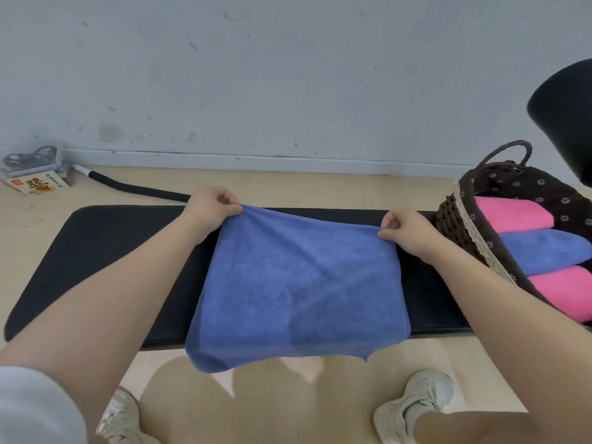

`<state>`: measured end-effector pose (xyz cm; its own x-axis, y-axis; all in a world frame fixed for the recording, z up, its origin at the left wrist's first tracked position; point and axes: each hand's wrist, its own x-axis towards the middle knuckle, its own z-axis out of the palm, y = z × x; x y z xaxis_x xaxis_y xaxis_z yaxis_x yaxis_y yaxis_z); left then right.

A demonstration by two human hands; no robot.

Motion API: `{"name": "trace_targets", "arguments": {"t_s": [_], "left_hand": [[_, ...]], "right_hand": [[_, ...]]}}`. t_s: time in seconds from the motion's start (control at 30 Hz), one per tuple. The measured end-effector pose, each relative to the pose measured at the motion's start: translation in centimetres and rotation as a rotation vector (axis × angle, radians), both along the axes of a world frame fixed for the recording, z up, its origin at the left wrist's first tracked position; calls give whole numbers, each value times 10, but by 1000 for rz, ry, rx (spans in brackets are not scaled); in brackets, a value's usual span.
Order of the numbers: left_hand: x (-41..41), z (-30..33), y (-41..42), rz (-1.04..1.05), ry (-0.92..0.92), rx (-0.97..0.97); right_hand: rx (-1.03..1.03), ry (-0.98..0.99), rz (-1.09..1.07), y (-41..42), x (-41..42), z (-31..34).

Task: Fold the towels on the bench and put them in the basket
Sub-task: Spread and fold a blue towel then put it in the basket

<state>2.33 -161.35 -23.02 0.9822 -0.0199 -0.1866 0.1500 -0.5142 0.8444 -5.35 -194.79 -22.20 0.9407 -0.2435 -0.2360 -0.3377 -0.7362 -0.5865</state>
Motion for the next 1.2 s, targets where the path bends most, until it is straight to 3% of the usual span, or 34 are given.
{"name": "trace_targets", "arguments": {"t_s": [0.07,0.13,0.27,0.37,0.47,0.5,0.57,0.67,0.77,0.83,0.93,1.03,1.13,1.2], "left_hand": [[2,-1,6,67,44,-122],[6,-3,11,103,81,-218],[20,-2,15,232,39,-246],[30,-1,13,253,-53,-98],[26,-10,12,69,-152,467],[19,-13,11,35,-203,575],[-4,-11,7,-31,-307,608],[-48,-12,-8,-288,-445,591],[-95,-21,-21,-547,-350,656],[-117,-33,-20,-593,-297,793],[-132,-35,-9,-525,-259,845],[-149,-30,1,-434,-297,727],[-174,-26,4,-111,-398,496],[-190,-29,5,159,-310,336]], "right_hand": [[335,-31,-168,4,11,1],[448,-24,-248,9,22,3],[-108,-153,-71,16,54,10],[-214,-298,-77,24,73,12],[-321,-114,40,34,67,-6],[-389,-21,84,38,57,-11],[-524,33,171,45,31,-17],[-548,-86,336,65,-17,-17],[-532,-40,622,84,-61,-22],[-568,22,662,80,-78,-30],[-575,69,468,56,-99,-34],[-561,105,296,35,-122,-33],[-508,-46,116,24,-141,-24],[-398,-143,-45,24,-150,-17]]}}
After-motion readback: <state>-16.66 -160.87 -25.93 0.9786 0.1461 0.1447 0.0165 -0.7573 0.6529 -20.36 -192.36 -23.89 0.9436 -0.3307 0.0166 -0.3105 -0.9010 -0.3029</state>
